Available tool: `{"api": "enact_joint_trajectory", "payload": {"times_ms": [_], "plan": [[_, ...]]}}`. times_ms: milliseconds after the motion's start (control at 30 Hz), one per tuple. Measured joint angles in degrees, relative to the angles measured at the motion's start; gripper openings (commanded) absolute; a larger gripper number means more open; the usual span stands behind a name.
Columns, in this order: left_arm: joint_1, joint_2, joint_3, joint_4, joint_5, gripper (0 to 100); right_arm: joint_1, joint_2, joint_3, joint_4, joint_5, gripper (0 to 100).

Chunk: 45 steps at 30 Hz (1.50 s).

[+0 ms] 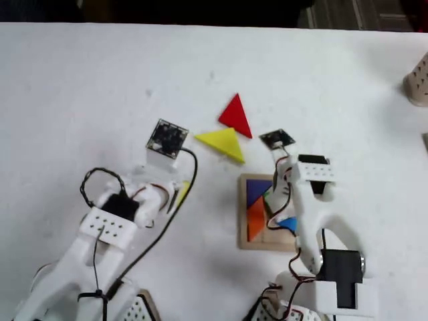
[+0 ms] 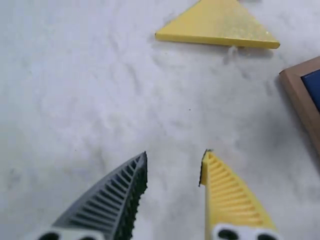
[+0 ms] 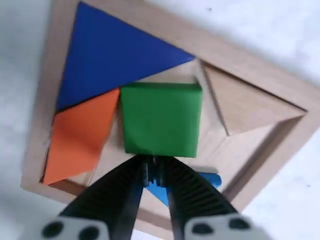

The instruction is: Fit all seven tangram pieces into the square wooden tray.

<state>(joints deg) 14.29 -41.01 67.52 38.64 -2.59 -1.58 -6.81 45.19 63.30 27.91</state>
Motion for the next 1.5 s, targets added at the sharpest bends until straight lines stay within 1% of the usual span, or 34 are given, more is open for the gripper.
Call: {"api": "enact_joint_trajectory", "payload": {"times_ms": [133, 333, 433, 533, 833, 1033, 1200, 1500], "plan": [[0.0, 0.0, 0.0, -0.8, 0.0, 20, -0.7, -3.8, 0.0, 4.0, 0.9, 1.7], [0.0, 0.0, 0.0, -1.3, 0.0, 20, -0.3, -15.2, 0.2, 9.0, 1.2, 1.7], [0.0, 0.0, 0.0, -1.3, 0.0, 20, -0.2, -17.6, 1.9, 8.4, 1.2, 1.7], [0.0, 0.0, 0.0, -1.3, 0.0, 20, -0.1, -18.2, 5.5, 4.7, 1.2, 1.7], [0.0, 0.0, 1.0, -1.4, 0.0, 20, 0.1, -18.1, 10.8, -1.9, 1.5, 1.7], [0.0, 0.0, 1.0, -1.4, 0.0, 20, 4.1, -10.4, 9.8, -8.2, 1.6, 1.7], [0.0, 0.0, 1.0, -1.4, 0.0, 20, 5.8, -4.7, 3.8, -7.0, 1.6, 1.7], [0.0, 0.0, 1.0, -1.4, 0.0, 20, 5.8, -3.8, -4.9, -0.9, 1.6, 1.7]]}}
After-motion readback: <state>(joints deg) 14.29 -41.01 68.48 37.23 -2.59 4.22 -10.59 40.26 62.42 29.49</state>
